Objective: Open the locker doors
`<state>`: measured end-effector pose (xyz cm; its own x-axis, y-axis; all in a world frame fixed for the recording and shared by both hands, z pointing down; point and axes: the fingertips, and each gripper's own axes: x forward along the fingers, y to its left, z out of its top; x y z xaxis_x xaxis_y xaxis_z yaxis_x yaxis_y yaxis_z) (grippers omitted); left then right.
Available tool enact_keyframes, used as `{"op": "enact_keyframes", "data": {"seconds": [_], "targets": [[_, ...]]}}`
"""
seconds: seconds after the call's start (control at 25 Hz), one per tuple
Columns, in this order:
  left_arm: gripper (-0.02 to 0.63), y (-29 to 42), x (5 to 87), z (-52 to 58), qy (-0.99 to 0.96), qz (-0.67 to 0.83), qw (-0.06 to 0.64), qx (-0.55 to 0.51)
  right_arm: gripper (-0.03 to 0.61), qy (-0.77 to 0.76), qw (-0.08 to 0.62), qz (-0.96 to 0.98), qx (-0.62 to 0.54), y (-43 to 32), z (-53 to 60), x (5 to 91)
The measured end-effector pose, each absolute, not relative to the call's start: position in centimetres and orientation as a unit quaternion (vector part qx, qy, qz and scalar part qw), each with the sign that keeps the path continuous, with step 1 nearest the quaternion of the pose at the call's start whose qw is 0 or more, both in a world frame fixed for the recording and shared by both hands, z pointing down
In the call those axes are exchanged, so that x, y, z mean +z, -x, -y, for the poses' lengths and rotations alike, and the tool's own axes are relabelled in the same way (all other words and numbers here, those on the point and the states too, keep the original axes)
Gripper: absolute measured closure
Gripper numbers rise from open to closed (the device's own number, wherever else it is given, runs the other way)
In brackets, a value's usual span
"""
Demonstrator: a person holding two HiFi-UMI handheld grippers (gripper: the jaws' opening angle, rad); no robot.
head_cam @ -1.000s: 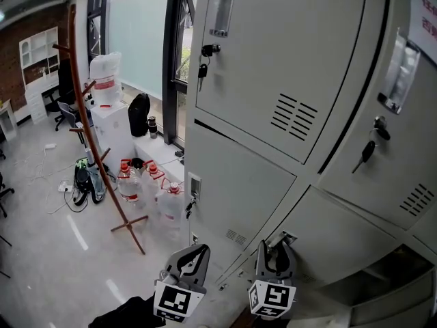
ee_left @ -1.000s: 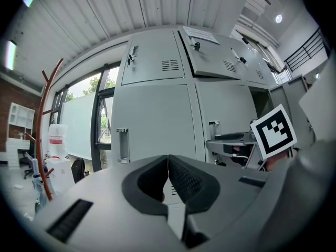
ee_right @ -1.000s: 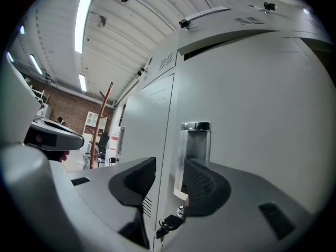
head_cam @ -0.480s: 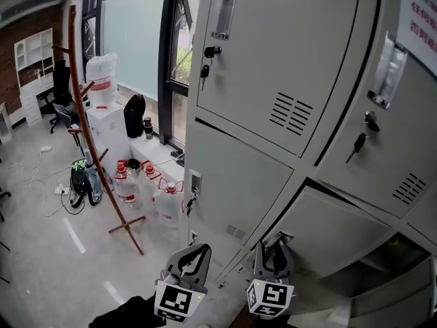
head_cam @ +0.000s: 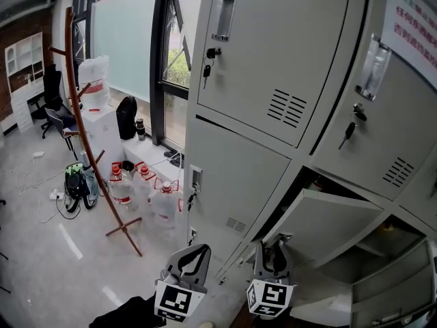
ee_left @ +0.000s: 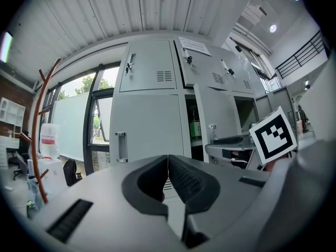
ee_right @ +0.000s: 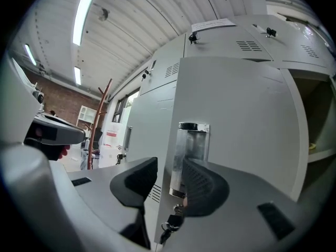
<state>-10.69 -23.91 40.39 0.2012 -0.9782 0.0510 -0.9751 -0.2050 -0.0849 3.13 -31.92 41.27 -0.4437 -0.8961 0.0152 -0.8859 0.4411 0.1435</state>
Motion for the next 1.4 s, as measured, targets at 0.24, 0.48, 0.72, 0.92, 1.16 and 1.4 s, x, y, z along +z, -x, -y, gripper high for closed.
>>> {"op": "enact_keyframes", "data": {"seconds": [0.24, 0.48, 0.72, 0.92, 1.16, 1.4], "targets": [[0.591, 10.5, 40.4, 22.3, 0.787, -0.615, 0.018, -0.043, 0.414, -0.543, 0.048, 0.836, -0.058, -3.7, 29.6, 41.3], [0.591, 9.1, 40.6, 20.9, 0.807, -0.590, 0.019, -0.039, 0.425, -0.565, 0.052, 0.821, -0.061, -4.9, 26.9, 41.4], [0.591, 7.0, 40.6, 19.3, 0.828, -0.559, 0.022, -0.033, 0.425, -0.587, 0.056, 0.805, -0.064, -6.6, 24.2, 41.5], [0.591, 5.8, 40.5, 17.9, 0.843, -0.537, 0.025, -0.030, 0.417, -0.605, 0.056, 0.792, -0.062, -8.2, 22.1, 41.6], [0.589, 4.0, 40.6, 16.3, 0.859, -0.511, 0.029, -0.029, 0.405, -0.628, 0.060, 0.774, -0.059, -10.6, 19.7, 41.8], [0.591, 2.2, 40.7, 15.2, 0.873, -0.487, 0.032, -0.030, 0.403, -0.654, 0.062, 0.752, -0.055, -13.4, 17.8, 41.9]]}}
